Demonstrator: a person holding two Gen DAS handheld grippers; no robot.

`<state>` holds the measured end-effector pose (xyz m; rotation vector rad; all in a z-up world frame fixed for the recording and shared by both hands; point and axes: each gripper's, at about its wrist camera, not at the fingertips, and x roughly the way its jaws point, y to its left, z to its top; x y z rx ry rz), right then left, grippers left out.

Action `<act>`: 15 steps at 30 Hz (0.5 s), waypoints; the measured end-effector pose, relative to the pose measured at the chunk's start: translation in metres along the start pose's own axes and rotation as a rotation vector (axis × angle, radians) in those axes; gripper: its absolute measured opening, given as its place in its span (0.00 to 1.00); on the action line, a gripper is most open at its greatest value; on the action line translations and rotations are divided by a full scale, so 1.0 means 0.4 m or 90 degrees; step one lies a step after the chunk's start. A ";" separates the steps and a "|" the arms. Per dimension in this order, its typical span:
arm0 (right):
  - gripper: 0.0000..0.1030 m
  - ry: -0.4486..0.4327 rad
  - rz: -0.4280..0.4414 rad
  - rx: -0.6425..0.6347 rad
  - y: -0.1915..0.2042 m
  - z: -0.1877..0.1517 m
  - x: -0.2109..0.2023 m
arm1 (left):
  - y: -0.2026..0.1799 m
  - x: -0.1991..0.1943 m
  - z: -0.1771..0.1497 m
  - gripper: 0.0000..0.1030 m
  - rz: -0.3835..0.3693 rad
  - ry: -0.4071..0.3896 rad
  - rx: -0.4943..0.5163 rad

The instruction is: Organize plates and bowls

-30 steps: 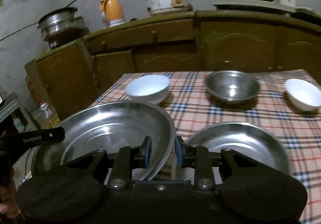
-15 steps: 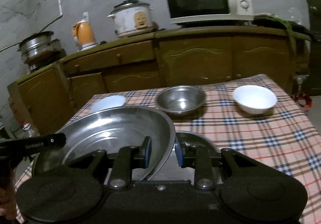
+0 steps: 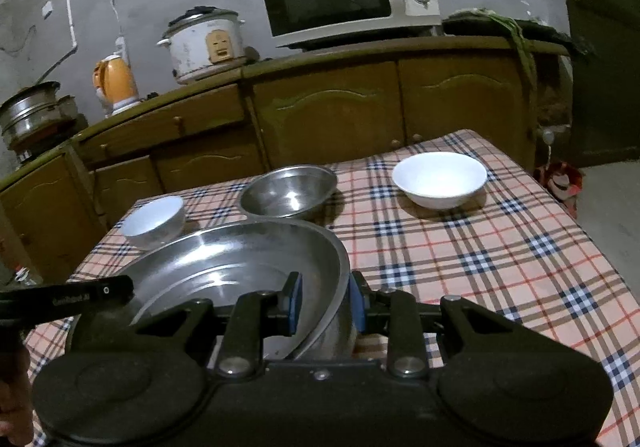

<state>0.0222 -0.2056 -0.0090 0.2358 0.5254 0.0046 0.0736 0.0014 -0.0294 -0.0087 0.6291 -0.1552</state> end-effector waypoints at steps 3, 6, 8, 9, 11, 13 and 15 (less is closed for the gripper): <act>0.32 0.006 -0.002 0.007 -0.017 -0.006 0.016 | -0.012 0.020 0.000 0.14 -0.001 0.009 0.002; 0.32 0.016 -0.006 0.009 -0.029 -0.017 0.039 | -0.023 0.043 -0.003 0.14 0.004 0.017 0.009; 0.32 0.026 -0.008 0.008 -0.035 -0.025 0.057 | -0.026 0.057 -0.008 0.14 0.008 0.025 0.010; 0.32 0.031 -0.010 0.008 -0.037 -0.031 0.066 | -0.027 0.063 -0.012 0.14 0.010 0.028 0.011; 0.32 0.040 -0.011 0.008 -0.039 -0.041 0.081 | -0.029 0.074 -0.020 0.14 0.016 0.035 0.014; 0.32 0.047 -0.012 0.005 -0.040 -0.050 0.096 | -0.028 0.085 -0.028 0.14 0.020 0.043 0.016; 0.32 0.054 -0.010 0.003 -0.041 -0.056 0.111 | -0.025 0.095 -0.034 0.14 0.025 0.050 0.015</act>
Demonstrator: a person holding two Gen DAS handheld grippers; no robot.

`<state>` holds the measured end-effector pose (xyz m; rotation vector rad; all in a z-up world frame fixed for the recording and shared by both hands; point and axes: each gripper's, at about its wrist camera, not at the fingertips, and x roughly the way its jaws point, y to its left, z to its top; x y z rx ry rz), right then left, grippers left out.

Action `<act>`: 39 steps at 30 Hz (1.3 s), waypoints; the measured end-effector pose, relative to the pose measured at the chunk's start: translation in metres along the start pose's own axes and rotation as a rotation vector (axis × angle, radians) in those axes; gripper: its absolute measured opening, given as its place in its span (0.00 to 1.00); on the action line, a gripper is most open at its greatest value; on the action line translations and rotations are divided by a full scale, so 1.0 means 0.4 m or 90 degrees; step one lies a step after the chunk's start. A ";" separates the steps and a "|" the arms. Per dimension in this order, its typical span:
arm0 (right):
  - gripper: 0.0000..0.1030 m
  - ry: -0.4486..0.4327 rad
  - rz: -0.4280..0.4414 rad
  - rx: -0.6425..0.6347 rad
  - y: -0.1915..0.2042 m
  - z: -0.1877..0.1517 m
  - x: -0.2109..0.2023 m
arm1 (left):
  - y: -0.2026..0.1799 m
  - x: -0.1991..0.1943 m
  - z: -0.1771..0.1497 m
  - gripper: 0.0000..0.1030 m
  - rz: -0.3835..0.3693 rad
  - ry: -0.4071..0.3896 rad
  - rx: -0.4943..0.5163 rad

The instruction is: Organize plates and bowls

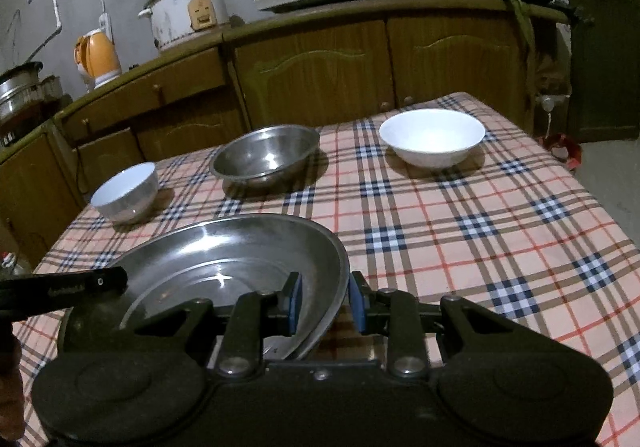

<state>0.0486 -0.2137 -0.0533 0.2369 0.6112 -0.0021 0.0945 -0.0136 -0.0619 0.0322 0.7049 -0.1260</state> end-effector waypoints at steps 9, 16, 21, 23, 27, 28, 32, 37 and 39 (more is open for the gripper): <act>0.32 0.025 0.001 -0.024 0.018 -0.016 0.057 | 0.013 0.037 -0.012 0.14 0.022 0.008 0.002; 0.32 0.024 -0.015 -0.054 0.040 -0.027 0.084 | 0.017 0.062 -0.025 0.16 0.031 0.009 0.004; 0.32 0.019 -0.023 -0.079 0.046 -0.027 0.089 | 0.021 0.076 -0.028 0.18 0.028 0.011 -0.001; 0.35 0.019 -0.023 -0.079 0.046 -0.028 0.092 | 0.022 0.083 -0.029 0.18 0.026 0.014 -0.005; 0.41 0.018 -0.015 -0.086 0.047 -0.025 0.097 | 0.017 0.091 -0.028 0.20 0.032 0.008 -0.001; 0.41 0.017 -0.015 -0.088 0.048 -0.023 0.098 | 0.018 0.093 -0.026 0.22 0.032 0.008 -0.003; 0.55 0.005 -0.017 -0.083 0.044 -0.018 0.081 | 0.029 0.082 -0.024 0.40 0.032 -0.003 -0.009; 0.55 -0.002 0.034 -0.082 0.028 -0.017 0.005 | 0.053 0.053 -0.026 0.49 0.021 -0.009 -0.020; 0.55 -0.008 0.071 -0.113 0.035 -0.025 -0.038 | 0.056 0.044 -0.029 0.52 0.018 -0.008 -0.019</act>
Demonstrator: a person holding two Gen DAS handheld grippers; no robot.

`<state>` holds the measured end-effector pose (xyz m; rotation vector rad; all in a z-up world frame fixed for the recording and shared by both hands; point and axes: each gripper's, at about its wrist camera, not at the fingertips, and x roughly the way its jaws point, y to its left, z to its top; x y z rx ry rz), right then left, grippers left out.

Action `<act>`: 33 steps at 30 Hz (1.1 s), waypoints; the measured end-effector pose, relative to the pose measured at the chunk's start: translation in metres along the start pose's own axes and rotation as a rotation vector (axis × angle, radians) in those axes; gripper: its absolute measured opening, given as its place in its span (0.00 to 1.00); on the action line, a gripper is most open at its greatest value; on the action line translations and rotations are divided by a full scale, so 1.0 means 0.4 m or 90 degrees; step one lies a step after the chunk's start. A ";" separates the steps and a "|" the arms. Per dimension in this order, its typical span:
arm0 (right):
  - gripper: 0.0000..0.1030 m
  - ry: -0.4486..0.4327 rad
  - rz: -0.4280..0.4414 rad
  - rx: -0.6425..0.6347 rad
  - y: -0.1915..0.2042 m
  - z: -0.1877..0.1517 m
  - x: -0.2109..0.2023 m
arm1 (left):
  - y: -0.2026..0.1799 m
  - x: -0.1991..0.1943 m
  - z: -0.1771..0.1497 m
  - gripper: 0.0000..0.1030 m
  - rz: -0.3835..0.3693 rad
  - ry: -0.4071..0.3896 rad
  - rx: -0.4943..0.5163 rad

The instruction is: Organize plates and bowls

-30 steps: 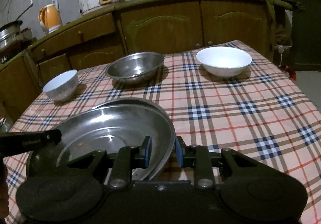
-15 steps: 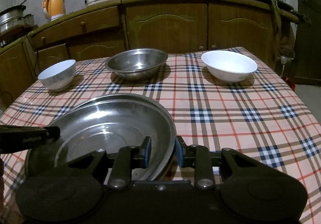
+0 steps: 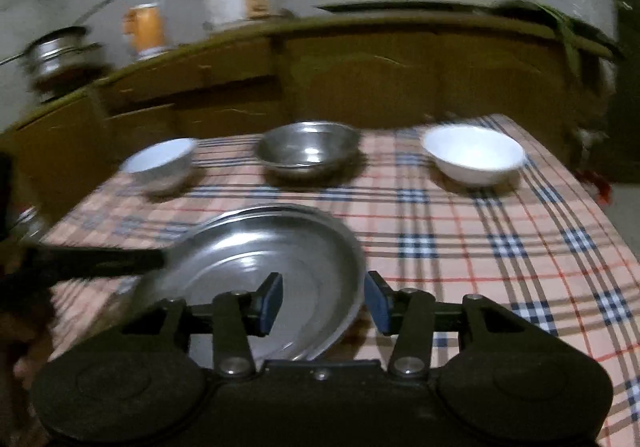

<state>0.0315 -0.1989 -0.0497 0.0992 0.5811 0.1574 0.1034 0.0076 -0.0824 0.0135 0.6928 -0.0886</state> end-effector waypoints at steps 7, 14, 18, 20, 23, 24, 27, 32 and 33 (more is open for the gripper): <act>0.55 0.021 0.092 -0.088 0.062 -0.044 -0.072 | 0.003 -0.013 -0.012 0.57 0.000 0.007 -0.005; 0.55 0.053 0.058 -0.171 0.112 -0.086 -0.021 | 0.009 -0.019 -0.017 0.58 -0.001 0.011 -0.012; 0.56 0.062 0.038 -0.149 0.099 -0.093 0.006 | 0.005 -0.015 -0.022 0.59 -0.002 0.016 -0.010; 0.56 0.050 0.049 -0.139 0.090 -0.085 -0.003 | 0.005 -0.013 -0.022 0.61 -0.002 0.017 -0.010; 0.67 0.033 0.033 -0.107 0.062 -0.067 -0.008 | 0.005 -0.006 -0.021 0.63 -0.002 0.019 -0.013; 0.68 0.030 0.019 -0.093 0.051 -0.062 -0.005 | 0.005 -0.003 -0.021 0.65 -0.004 0.022 -0.014; 0.69 0.033 -0.025 -0.026 -0.001 -0.043 0.018 | 0.004 0.009 -0.022 0.70 -0.006 0.028 -0.014; 0.70 0.047 -0.040 0.109 -0.095 -0.024 0.072 | 0.014 0.043 -0.019 0.74 -0.005 0.053 -0.023; 0.70 0.055 -0.035 0.124 -0.107 -0.021 0.087 | 0.017 0.053 -0.018 0.74 -0.005 0.061 -0.027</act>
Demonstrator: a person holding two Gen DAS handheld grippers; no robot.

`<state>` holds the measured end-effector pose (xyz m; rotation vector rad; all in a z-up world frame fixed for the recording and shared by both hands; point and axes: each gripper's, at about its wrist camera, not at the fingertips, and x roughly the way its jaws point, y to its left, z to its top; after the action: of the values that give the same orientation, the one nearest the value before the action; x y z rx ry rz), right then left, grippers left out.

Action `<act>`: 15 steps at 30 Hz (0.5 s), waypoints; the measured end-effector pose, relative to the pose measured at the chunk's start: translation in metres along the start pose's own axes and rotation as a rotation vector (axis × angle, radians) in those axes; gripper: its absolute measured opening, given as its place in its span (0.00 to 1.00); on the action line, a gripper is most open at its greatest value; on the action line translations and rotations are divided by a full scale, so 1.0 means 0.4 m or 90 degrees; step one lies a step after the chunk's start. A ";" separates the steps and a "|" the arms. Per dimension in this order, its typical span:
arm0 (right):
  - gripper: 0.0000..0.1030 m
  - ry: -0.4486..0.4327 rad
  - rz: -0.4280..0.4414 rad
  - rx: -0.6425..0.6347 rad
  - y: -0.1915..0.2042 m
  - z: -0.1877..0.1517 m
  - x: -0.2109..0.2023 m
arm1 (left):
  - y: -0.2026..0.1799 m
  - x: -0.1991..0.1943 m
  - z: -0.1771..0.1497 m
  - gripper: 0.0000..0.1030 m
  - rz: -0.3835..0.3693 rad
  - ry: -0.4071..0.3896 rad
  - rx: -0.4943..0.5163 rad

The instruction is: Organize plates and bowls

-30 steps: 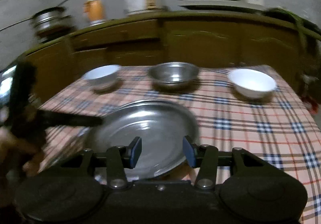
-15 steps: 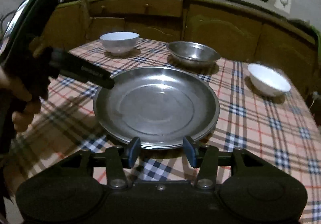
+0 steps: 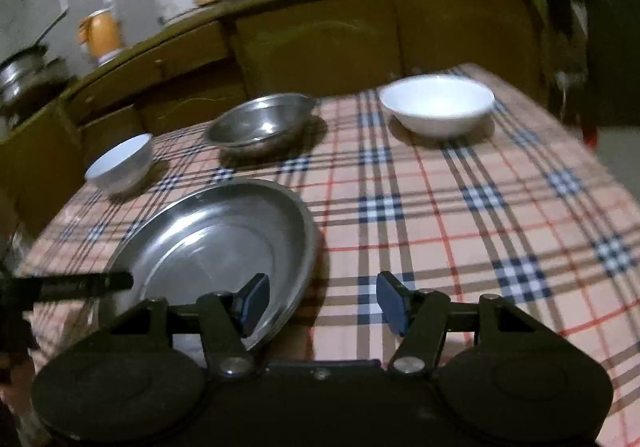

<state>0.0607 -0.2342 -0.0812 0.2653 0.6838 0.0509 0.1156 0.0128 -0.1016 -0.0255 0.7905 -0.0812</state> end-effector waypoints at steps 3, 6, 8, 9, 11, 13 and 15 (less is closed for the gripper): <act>0.70 0.016 0.011 0.010 -0.003 0.008 0.037 | 0.003 0.023 0.005 0.74 -0.001 0.013 -0.004; 0.70 0.036 0.033 0.038 -0.007 0.009 0.067 | -0.001 0.041 0.012 0.74 -0.006 0.014 0.003; 0.68 0.035 0.040 0.051 -0.006 0.009 0.080 | -0.006 0.047 0.020 0.63 -0.015 0.012 0.012; 0.66 0.035 0.040 0.055 -0.003 0.012 0.086 | -0.009 0.047 0.023 0.58 -0.025 0.011 0.015; 0.24 0.045 0.058 0.064 0.001 0.018 0.095 | -0.021 0.050 0.030 0.35 -0.047 0.015 0.024; 0.24 0.049 0.052 0.059 0.014 0.020 0.099 | -0.037 0.050 0.032 0.34 -0.045 0.019 0.031; 0.24 0.050 0.050 0.059 0.018 0.019 0.096 | -0.034 0.048 0.031 0.34 -0.042 0.023 0.020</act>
<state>0.0956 -0.2239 -0.0976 0.3801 0.7553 0.1054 0.1369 -0.0025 -0.1059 -0.0212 0.8239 -0.1572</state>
